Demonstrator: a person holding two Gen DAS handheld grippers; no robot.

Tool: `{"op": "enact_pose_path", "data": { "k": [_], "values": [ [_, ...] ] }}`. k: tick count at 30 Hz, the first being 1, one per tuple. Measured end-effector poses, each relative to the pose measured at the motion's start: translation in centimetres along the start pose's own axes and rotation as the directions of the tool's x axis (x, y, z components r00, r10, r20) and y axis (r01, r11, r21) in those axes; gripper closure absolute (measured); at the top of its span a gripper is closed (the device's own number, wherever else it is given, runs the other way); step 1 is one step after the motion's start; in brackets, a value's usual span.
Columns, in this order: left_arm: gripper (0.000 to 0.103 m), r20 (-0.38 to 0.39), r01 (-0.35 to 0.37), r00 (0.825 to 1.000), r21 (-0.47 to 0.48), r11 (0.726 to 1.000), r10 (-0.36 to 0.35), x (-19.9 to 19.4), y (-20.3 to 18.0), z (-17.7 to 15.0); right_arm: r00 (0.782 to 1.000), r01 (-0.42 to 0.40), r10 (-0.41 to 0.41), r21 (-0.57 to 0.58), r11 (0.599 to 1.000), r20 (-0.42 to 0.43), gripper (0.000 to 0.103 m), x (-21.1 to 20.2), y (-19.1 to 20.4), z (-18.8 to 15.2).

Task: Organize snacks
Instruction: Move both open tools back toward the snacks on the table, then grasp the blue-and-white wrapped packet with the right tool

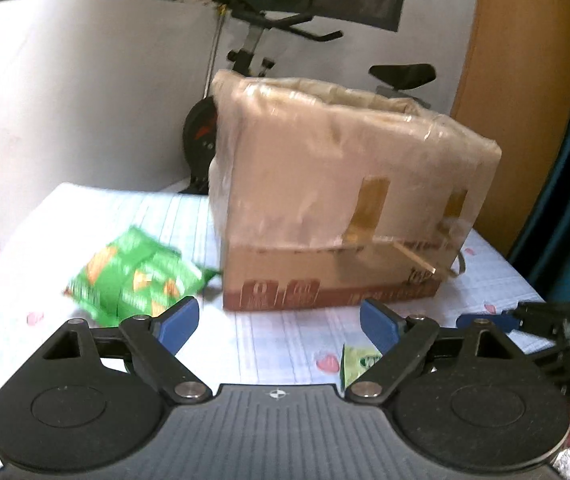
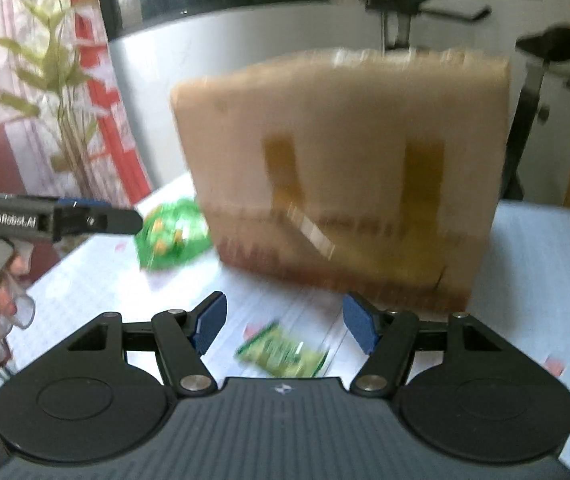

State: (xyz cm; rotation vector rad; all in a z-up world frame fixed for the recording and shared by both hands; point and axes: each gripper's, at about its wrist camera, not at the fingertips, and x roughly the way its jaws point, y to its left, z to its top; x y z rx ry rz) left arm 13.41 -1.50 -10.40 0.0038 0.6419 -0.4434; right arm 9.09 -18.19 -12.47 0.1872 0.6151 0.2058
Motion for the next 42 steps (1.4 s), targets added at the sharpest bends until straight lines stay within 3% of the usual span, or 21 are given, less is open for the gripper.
{"op": "enact_pose_path", "data": {
  "k": [9, 13, 24, 27, 29, 34, 42],
  "values": [
    [0.014, -0.023, -0.036, 0.999, -0.04, 0.999, 0.035, -0.4, 0.9, -2.4, 0.992, -0.014, 0.018, 0.034, 0.999, -0.126, 0.035, 1.7, 0.9, -2.4],
    [0.014, -0.04, -0.045, 0.998, -0.062, 0.997, 0.043, -0.5, 1.3, -3.2, 0.986, -0.013, 0.015, 0.011, 1.0, -0.165, 0.03, 2.5, 1.8, -3.0],
    [0.015, -0.06, -0.019, 0.998, -0.062, 0.998, 0.015, 0.1, 0.8, -4.1, 0.967, 0.0, -0.002, -0.007, 1.0, -0.254, 0.028, 4.3, 2.2, -4.1],
    [0.015, -0.065, -0.013, 0.998, -0.059, 0.998, 0.009, 0.3, 0.5, -4.1, 0.968, -0.005, 0.003, -0.007, 1.0, -0.251, 0.032, 4.0, 2.0, -4.1],
    [0.015, -0.072, -0.009, 0.997, -0.06, 0.998, 0.005, 0.6, 0.4, -4.1, 0.969, -0.016, 0.013, -0.014, 1.0, -0.245, 0.049, 3.7, 1.9, -4.2],
    [0.015, -0.103, 0.032, 0.994, -0.067, 0.997, -0.039, 1.9, -0.2, -3.8, 0.973, 0.004, -0.013, -0.038, 0.999, -0.23, 0.054, 2.6, 0.9, -4.4],
    [0.014, -0.145, 0.132, 0.981, 0.025, 0.991, -0.127, 6.6, -4.6, -3.6, 0.98, 0.1, -0.095, 0.019, 0.995, -0.173, 0.054, 0.0, -2.8, -4.3]
  ]
}}
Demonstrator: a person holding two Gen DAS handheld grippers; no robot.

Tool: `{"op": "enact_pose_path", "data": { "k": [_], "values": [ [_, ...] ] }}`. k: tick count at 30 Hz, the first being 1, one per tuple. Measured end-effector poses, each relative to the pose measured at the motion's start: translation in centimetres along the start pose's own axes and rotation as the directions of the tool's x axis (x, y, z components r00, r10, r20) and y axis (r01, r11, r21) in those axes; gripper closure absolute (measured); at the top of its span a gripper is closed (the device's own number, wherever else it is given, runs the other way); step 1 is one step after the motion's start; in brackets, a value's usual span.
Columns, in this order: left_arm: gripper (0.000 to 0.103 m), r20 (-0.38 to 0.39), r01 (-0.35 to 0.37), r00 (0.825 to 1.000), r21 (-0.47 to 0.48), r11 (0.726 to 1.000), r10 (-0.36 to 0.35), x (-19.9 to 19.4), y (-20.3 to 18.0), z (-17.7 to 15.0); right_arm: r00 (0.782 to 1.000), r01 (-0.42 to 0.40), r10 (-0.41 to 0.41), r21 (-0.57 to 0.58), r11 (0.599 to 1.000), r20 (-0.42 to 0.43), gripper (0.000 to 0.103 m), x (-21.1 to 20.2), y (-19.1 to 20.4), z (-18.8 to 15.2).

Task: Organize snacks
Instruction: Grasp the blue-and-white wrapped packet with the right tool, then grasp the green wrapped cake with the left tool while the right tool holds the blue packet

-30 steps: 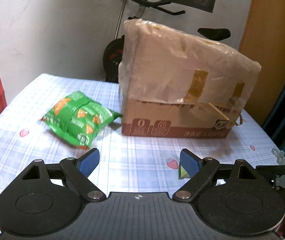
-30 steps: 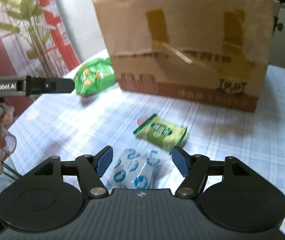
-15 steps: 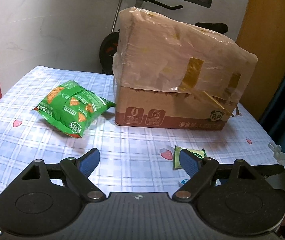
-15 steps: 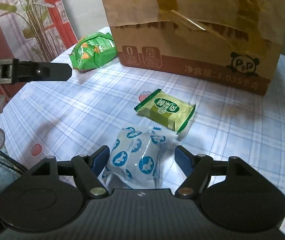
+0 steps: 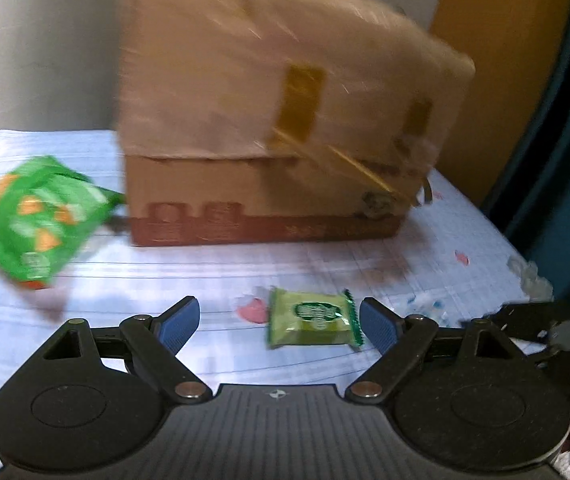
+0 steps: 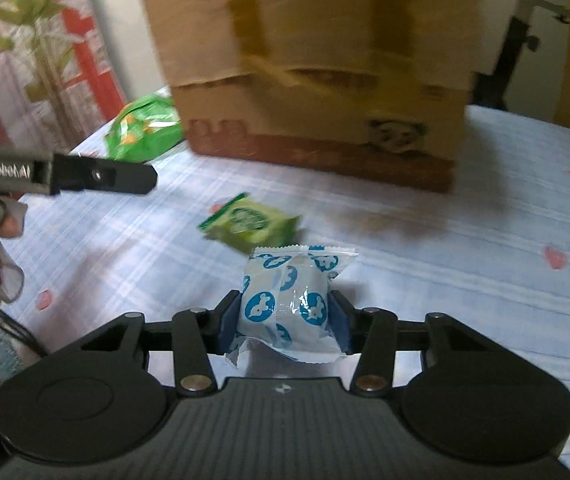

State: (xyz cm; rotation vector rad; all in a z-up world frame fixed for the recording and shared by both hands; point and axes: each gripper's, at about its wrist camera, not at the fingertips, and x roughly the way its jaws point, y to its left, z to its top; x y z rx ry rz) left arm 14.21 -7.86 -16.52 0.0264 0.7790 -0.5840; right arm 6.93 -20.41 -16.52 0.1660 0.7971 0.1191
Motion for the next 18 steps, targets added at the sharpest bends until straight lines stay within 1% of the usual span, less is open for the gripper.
{"op": "enact_pose_path", "data": {
  "k": [2, 5, 12, 14, 18],
  "values": [
    [0.014, -0.011, 0.006, 1.0, 0.039, 0.999, -0.006, 1.6, -1.1, 0.0, 1.0, 0.015, -0.015, 0.012, 1.0, 0.007, 0.054, -0.3, -0.9, 0.0],
    [0.014, -0.056, 0.021, 0.998, 0.07, 0.997, -0.017, 3.8, -2.4, -0.1, 0.999, 0.038, -0.038, 0.015, 0.999, 0.01, 0.054, -0.7, -1.9, -0.1],
    [0.014, -0.1, -0.038, 0.994, 0.13, 0.991, 0.051, 6.7, -3.6, -0.2, 0.999, 0.045, -0.046, 0.036, 0.998, 0.016, 0.054, -1.0, -2.9, -0.6],
    [0.014, -0.104, -0.059, 0.992, 0.14, 0.988, 0.074, 7.3, -3.5, -0.2, 0.999, 0.045, -0.046, 0.039, 0.998, 0.014, 0.054, -1.1, -2.9, -0.8],
    [0.015, -0.095, -0.074, 0.992, 0.134, 0.988, 0.087, 7.8, -3.0, -0.3, 0.999, 0.048, -0.048, 0.043, 0.998, 0.008, 0.054, -1.0, -3.1, -0.9]
  ]
}}
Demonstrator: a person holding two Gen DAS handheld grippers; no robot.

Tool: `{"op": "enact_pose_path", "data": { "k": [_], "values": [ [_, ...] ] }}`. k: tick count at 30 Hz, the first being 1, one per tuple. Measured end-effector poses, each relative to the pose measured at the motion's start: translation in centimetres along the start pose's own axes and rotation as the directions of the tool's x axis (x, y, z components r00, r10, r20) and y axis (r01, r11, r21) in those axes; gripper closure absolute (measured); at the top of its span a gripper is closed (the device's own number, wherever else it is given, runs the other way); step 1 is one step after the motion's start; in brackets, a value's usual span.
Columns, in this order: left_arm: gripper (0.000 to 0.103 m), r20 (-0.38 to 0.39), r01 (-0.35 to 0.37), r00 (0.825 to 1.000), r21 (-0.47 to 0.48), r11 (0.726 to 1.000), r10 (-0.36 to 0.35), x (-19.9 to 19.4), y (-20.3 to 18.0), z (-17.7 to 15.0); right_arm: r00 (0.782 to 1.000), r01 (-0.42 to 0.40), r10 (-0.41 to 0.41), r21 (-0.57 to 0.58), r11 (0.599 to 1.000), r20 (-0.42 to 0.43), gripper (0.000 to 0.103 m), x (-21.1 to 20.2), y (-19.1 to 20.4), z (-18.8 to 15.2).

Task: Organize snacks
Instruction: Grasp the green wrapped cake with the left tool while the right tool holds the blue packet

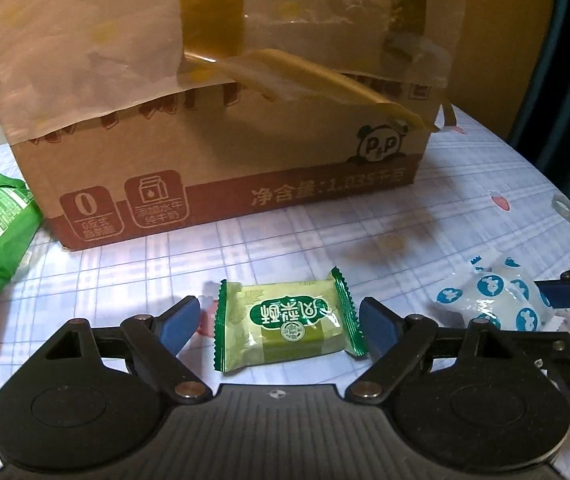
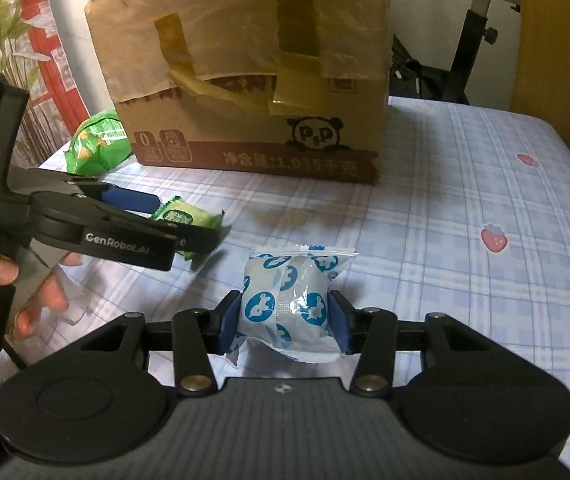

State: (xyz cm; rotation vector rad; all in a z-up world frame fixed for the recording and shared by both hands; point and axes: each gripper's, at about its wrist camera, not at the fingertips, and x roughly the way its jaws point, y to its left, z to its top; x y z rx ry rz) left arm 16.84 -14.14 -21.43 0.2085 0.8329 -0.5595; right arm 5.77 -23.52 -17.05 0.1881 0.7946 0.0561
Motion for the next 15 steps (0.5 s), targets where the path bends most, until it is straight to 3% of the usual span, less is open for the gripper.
{"op": "enact_pose_path", "data": {
  "k": [3, 8, 15],
  "values": [
    [0.029, 0.015, 0.003, 1.0, 0.014, 1.0, -0.003, -0.2, 0.2, -0.3, 1.0, 0.002, -0.002, -0.001, 1.0, 0.0, 0.054, -0.1, 0.0, 0.1],
    [0.041, 0.039, 0.019, 0.999, -0.027, 0.999, -0.018, -1.2, 1.8, -0.9, 1.0, -0.004, 0.004, -0.006, 1.0, 0.006, 0.054, -0.1, 0.2, 0.3],
    [0.042, 0.041, -0.002, 0.999, -0.077, 0.997, 0.005, -2.6, 3.2, -1.8, 1.0, -0.016, 0.016, -0.039, 0.999, 0.004, 0.054, 0.0, 1.2, 0.7]
  ]
}}
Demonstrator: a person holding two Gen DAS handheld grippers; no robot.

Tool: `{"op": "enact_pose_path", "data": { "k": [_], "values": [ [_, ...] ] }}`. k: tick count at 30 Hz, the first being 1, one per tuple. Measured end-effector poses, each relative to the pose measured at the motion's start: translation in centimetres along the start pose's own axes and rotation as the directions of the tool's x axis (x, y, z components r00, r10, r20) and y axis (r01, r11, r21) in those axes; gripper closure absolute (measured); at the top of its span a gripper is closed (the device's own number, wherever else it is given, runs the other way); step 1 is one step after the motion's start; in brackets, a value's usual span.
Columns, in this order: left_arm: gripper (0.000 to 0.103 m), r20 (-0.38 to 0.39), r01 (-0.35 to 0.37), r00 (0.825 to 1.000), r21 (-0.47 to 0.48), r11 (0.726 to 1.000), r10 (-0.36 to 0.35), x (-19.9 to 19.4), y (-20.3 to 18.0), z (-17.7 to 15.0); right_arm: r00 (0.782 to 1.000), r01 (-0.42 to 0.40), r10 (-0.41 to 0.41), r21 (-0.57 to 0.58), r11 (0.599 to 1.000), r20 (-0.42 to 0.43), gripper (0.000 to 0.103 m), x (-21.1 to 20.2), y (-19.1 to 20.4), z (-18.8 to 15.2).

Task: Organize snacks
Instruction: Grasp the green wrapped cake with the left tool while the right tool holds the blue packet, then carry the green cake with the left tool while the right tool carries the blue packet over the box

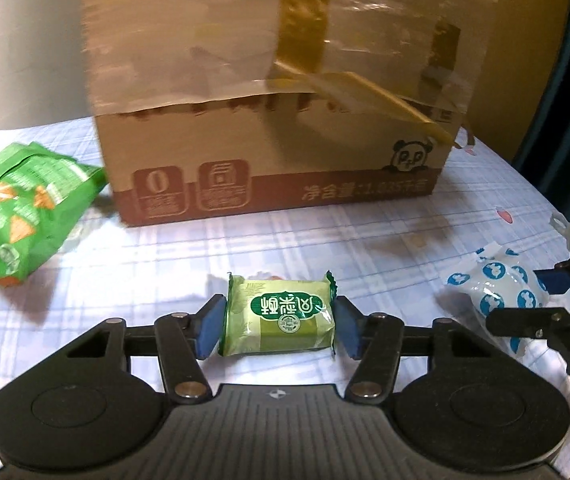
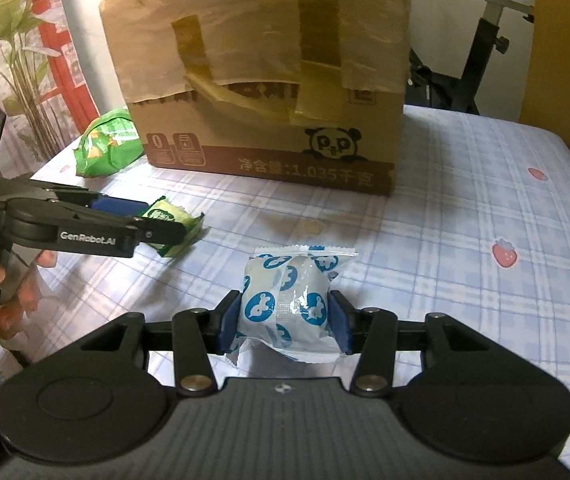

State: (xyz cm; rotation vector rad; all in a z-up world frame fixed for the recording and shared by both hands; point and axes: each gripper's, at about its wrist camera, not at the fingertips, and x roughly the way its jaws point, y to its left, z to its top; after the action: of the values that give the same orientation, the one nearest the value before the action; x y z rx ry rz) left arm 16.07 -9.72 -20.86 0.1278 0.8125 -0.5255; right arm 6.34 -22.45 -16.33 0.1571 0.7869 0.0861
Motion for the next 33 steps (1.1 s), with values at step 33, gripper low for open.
{"op": "enact_pose_path", "data": {
  "k": [33],
  "values": [
    [0.042, 0.315, 0.028, 0.948, 0.024, 0.999, -0.034, -12.4, 0.9, 6.1, 0.969, -0.016, 0.051, -0.141, 0.99, 0.243, 0.054, -5.6, 2.8, 7.1]
  ]
}}
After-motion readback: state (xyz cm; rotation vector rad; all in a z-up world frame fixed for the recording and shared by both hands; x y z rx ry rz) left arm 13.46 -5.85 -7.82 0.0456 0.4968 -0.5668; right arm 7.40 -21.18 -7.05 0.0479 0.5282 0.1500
